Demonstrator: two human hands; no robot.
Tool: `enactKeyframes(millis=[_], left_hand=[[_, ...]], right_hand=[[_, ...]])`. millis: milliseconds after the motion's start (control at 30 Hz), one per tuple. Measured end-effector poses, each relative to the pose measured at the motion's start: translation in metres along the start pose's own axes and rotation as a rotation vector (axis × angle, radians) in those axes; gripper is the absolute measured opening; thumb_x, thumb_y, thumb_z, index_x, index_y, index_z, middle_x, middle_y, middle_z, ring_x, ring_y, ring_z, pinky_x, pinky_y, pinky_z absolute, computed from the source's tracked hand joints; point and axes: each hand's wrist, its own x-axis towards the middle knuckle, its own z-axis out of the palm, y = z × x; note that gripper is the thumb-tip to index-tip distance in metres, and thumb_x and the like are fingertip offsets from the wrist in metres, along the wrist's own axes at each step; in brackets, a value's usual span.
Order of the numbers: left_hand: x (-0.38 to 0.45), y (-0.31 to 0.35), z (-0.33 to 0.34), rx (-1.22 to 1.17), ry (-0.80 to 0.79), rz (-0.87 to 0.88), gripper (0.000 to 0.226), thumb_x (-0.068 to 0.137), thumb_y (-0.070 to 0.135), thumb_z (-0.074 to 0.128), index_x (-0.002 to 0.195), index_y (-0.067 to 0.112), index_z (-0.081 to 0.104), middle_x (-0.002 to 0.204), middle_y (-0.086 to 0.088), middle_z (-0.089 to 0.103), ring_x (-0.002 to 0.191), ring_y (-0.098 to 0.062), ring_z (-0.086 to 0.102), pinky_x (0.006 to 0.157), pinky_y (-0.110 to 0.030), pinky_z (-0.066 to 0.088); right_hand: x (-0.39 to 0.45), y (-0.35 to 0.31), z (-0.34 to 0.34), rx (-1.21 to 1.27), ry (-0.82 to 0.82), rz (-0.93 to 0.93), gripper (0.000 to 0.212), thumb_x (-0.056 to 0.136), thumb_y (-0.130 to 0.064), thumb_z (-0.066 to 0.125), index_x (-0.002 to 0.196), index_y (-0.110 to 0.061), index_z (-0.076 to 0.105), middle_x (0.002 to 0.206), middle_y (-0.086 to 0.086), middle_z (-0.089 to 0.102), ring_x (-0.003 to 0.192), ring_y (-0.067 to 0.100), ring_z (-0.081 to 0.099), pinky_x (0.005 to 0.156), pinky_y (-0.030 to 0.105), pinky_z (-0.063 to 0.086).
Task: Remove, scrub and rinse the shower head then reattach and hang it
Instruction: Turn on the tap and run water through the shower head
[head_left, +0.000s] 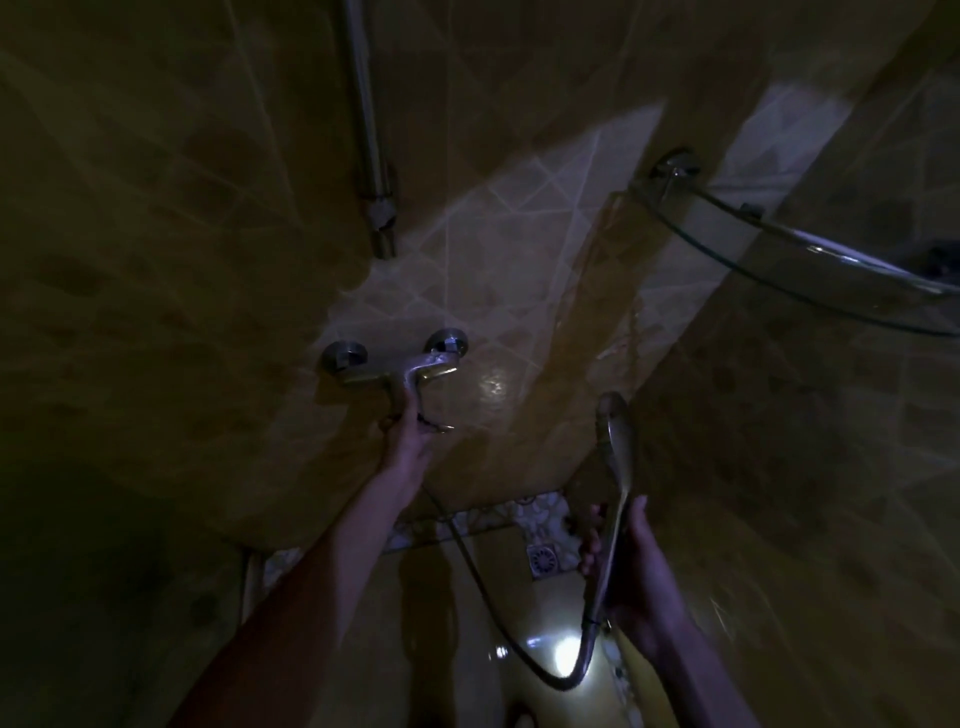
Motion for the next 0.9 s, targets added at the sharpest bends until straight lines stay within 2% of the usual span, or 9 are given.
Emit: enactKeyframes(millis=[100,200,333,467,533,633,700,800,900], left_hand=[[0.007,0.001,-0.006,-0.015,0.031,0.017,0.052,0.083,0.063,0.048,0.077,0.012,0.057,0.08,-0.013,0.061,0.071,-0.017,0.058,0.065,-0.027,0.046],[0.023,-0.007,-0.013,-0.001,0.058,0.046,0.075,0.076,0.068,0.055,0.102,-0.002,0.056,0.106,-0.026,0.065,0.082,-0.024,0.064,0.072,-0.03,0.052],[0.017,-0.002,-0.01,-0.017,0.102,0.06,0.05,0.083,0.056,0.055,0.096,0.009,0.043,0.104,-0.02,0.059,0.062,-0.013,0.055,0.04,-0.011,0.042],[0.014,0.002,-0.009,-0.015,0.082,0.082,0.065,0.089,0.048,0.052,0.123,-0.007,0.049,0.124,-0.026,0.058,0.096,-0.025,0.062,0.054,-0.024,0.047],[0.012,0.004,-0.011,0.021,0.066,0.076,0.055,0.089,0.05,0.05,0.109,0.0,0.058,0.095,-0.019,0.061,0.067,-0.017,0.057,0.048,-0.032,0.047],[0.015,0.006,-0.017,0.039,0.031,0.076,0.042,0.087,0.055,0.049,0.071,0.017,0.049,0.058,-0.002,0.049,0.029,-0.002,0.034,0.029,-0.013,0.025],[0.014,0.011,-0.022,0.076,-0.008,0.044,0.043,0.086,0.058,0.05,0.073,0.017,0.049,0.054,-0.001,0.046,0.036,-0.006,0.04,0.032,-0.013,0.03],[0.013,0.018,-0.025,0.123,-0.086,-0.003,0.049,0.086,0.059,0.048,0.1,0.012,0.054,0.077,-0.011,0.061,0.067,-0.021,0.061,0.056,-0.025,0.05],[0.012,0.019,-0.024,0.141,-0.074,-0.035,0.063,0.084,0.063,0.047,0.121,0.012,0.047,0.089,-0.014,0.063,0.079,-0.026,0.064,0.069,-0.033,0.051]], right_hand=[[-0.001,0.008,-0.003,-0.096,0.061,-0.063,0.05,0.087,-0.065,0.05,0.088,-0.016,0.06,0.069,0.003,0.048,0.061,0.017,0.048,0.065,0.031,0.04],[-0.005,0.015,-0.004,-0.134,0.08,-0.103,0.048,0.092,-0.058,0.044,0.086,-0.014,0.062,0.073,0.004,0.059,0.065,0.017,0.057,0.071,0.033,0.042],[-0.005,0.024,-0.006,-0.157,0.123,-0.137,0.045,0.089,-0.058,0.045,0.088,-0.015,0.057,0.073,0.003,0.054,0.062,0.016,0.052,0.066,0.033,0.038],[-0.006,0.03,-0.014,-0.199,0.163,-0.139,0.042,0.091,-0.06,0.046,0.09,-0.019,0.057,0.07,0.0,0.056,0.061,0.016,0.051,0.062,0.033,0.035],[-0.008,0.031,-0.013,-0.206,0.175,-0.135,0.041,0.092,-0.06,0.046,0.094,-0.02,0.056,0.071,-0.001,0.057,0.062,0.016,0.052,0.062,0.033,0.036],[-0.01,0.032,-0.007,-0.226,0.207,-0.153,0.039,0.094,-0.055,0.045,0.095,-0.018,0.056,0.071,0.0,0.057,0.061,0.016,0.052,0.06,0.031,0.037],[-0.013,0.032,-0.002,-0.245,0.218,-0.167,0.038,0.095,-0.052,0.044,0.093,-0.016,0.056,0.07,0.001,0.056,0.06,0.016,0.05,0.056,0.029,0.034],[-0.015,0.033,0.002,-0.241,0.235,-0.165,0.036,0.097,-0.049,0.044,0.095,-0.015,0.057,0.069,0.002,0.055,0.059,0.016,0.049,0.054,0.029,0.033],[-0.016,0.033,0.004,-0.212,0.25,-0.147,0.036,0.097,-0.049,0.044,0.096,-0.016,0.058,0.068,0.003,0.055,0.059,0.017,0.049,0.056,0.03,0.033]])
